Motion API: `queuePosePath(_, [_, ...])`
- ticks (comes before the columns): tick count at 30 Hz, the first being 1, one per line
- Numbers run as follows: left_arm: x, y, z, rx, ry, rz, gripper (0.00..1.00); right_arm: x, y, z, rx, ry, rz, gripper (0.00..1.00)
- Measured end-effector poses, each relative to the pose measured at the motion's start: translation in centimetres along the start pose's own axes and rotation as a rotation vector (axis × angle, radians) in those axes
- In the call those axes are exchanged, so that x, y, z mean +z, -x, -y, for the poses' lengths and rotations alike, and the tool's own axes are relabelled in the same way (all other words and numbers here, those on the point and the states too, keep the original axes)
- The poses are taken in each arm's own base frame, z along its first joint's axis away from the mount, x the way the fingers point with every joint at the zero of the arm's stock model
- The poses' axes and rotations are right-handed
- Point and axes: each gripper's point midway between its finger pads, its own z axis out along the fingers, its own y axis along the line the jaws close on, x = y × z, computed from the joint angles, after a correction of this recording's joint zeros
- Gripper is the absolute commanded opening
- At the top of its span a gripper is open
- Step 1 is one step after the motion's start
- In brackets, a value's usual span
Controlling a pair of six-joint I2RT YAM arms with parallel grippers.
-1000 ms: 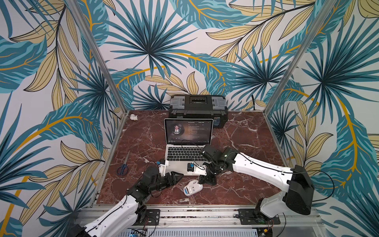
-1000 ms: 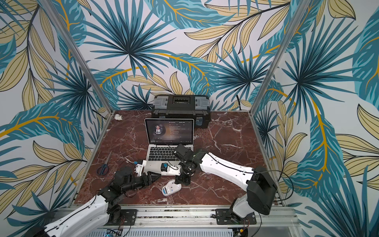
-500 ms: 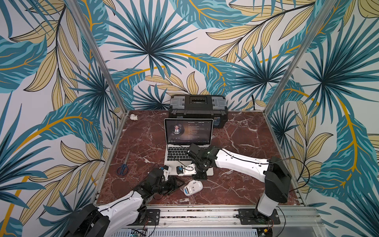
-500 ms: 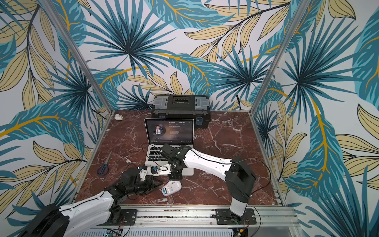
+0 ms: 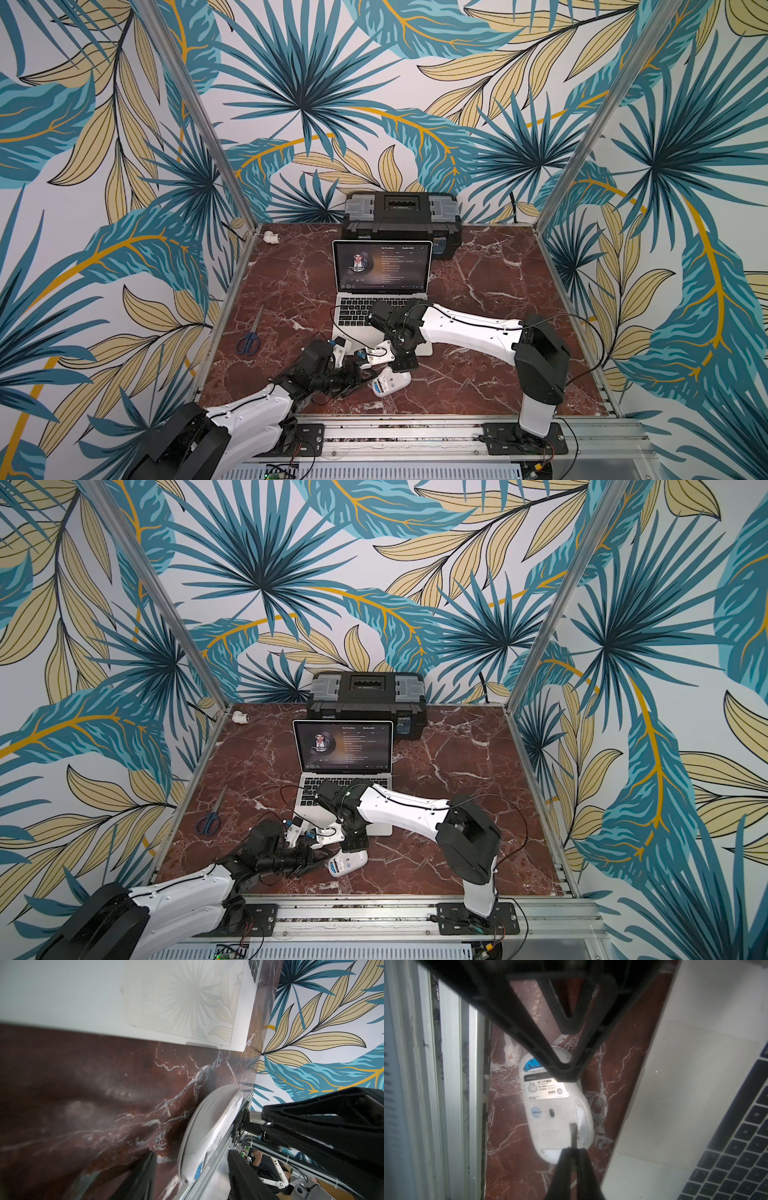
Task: Remove the wireless mouse receiver from the laptop
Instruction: Place the USB plug on the mouse.
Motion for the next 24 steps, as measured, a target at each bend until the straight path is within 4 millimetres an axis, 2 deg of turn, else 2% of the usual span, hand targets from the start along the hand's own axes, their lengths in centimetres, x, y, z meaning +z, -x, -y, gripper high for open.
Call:
queuePosePath(14, [0.4,-0.1,0.1,0.014,-0.015,-0.022,0.57,1.5,0.0,0.0,0.002,0.026,-0.026,0.0])
queuePosePath(24, [0.4,-0.1,0.1,0.021,-0.015,-0.024,0.56,1.7,-0.3,0.1,0.01,0.019,-0.04,0.0])
